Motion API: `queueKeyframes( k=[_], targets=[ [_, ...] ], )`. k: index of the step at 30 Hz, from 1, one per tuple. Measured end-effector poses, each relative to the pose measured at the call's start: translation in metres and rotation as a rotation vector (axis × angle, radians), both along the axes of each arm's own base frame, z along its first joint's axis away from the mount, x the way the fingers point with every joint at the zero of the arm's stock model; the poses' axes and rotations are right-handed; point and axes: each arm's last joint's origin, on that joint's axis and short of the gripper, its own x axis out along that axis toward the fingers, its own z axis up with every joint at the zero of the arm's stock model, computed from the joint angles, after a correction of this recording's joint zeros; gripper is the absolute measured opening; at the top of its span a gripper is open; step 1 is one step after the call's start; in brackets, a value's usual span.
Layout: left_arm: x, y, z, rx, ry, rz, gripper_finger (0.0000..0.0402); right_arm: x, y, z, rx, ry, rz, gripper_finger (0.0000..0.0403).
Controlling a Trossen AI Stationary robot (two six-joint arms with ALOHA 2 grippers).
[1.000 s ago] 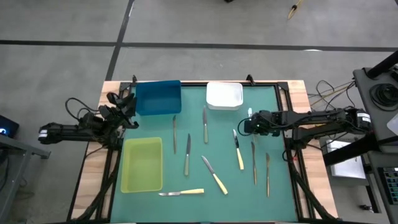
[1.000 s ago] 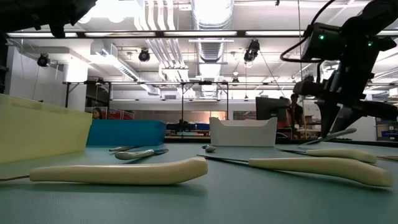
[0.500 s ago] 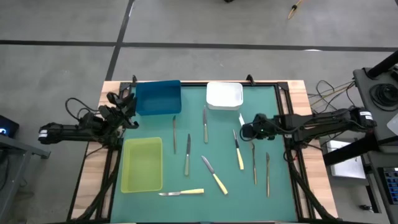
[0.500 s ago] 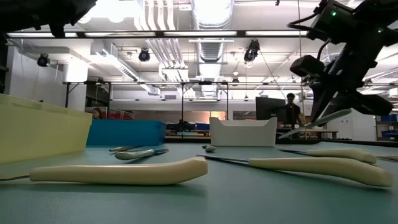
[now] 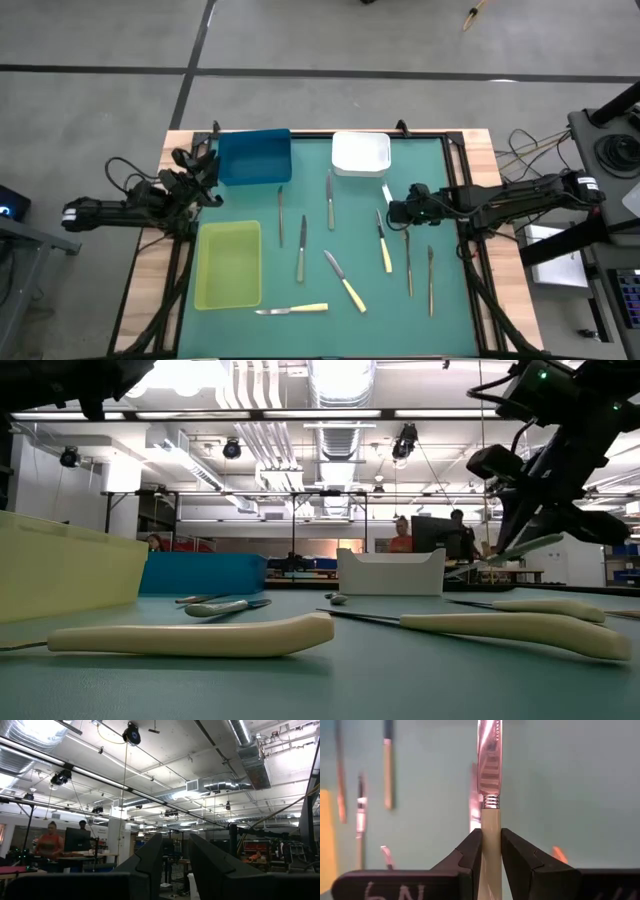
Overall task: Sort silverware by color (type)
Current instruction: Put the top right green knife into the green bin
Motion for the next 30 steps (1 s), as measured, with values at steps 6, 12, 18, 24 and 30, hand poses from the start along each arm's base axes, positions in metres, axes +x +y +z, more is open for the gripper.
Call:
queueKeyframes(
  k=[6, 12, 18, 24, 30],
  targets=[
    [0.0, 0.0, 0.0, 0.0, -0.001, 0.0, 0.0078, 0.018, 0.004, 0.015, -0.072, -0.228, 0.094, 0.0058],
    [0.0, 0.0, 0.0, 0.0, -0.004, 0.0, 0.0078, 0.039, 0.009, 0.028, -0.196, -0.441, 0.187, 0.0058],
    [0.0, 0.0, 0.0, -0.002, -0.007, -0.002, 0.0078, 0.066, 0.011, 0.03, -0.351, -0.614, 0.269, 0.0058],
    [0.001, -0.004, 0.002, 0.055, -0.043, -0.177, 0.0078, 0.094, 0.012, 0.017, -0.446, -0.664, 0.331, 0.0058],
    [-0.002, -0.007, 0.015, 0.009, -0.15, -0.361, 0.0078, 0.139, 0.015, 0.021, -0.48, -0.678, 0.409, 0.0058]
  ],
)
